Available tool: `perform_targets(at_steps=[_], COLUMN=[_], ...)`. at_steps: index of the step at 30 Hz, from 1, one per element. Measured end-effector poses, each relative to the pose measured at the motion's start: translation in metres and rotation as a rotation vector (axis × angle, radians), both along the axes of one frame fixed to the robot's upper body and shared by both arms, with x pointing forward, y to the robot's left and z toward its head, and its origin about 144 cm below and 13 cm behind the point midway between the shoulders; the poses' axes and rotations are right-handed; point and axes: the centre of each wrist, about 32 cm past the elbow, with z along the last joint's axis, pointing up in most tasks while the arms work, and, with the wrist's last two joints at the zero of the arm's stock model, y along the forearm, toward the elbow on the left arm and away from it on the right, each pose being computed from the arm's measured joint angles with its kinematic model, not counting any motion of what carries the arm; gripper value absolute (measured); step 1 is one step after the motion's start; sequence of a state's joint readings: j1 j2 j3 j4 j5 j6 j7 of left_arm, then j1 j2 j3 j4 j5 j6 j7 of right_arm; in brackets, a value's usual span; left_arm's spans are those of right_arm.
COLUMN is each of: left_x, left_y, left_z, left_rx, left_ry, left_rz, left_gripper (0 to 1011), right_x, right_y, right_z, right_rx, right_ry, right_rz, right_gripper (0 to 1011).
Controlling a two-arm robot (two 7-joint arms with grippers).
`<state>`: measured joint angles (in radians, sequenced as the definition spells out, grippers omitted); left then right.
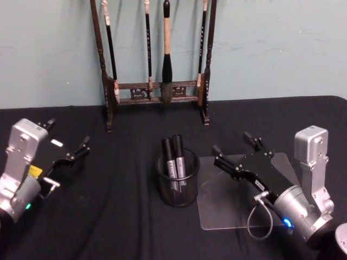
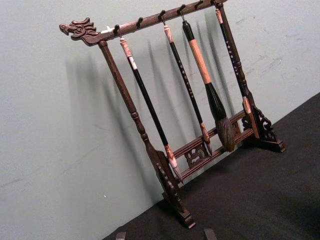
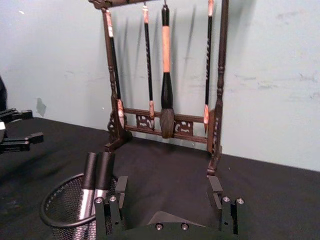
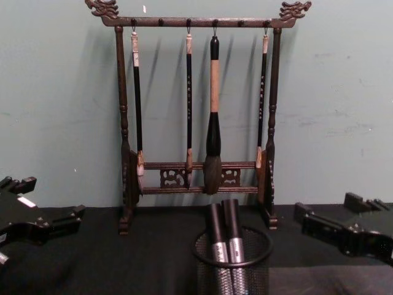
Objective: Pick up the water-based marker from the table and place it into the pen holder.
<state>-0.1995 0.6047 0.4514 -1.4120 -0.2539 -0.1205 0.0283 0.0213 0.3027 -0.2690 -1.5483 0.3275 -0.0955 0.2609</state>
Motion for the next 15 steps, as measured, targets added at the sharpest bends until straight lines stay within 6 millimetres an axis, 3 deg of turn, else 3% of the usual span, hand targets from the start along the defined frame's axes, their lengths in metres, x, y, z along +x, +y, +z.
perform_targets(at_steps=[15], left_x=[0.0], left_y=[0.0], left_z=[0.0], left_rx=[0.0], left_ry=[0.0], left_rz=[0.0], left_gripper=[1009], right_x=[0.007], right_y=[0.003], right_z=[-0.018], right_rx=[0.011], right_ry=[0.039], right_rz=[-0.064], right_gripper=[1002])
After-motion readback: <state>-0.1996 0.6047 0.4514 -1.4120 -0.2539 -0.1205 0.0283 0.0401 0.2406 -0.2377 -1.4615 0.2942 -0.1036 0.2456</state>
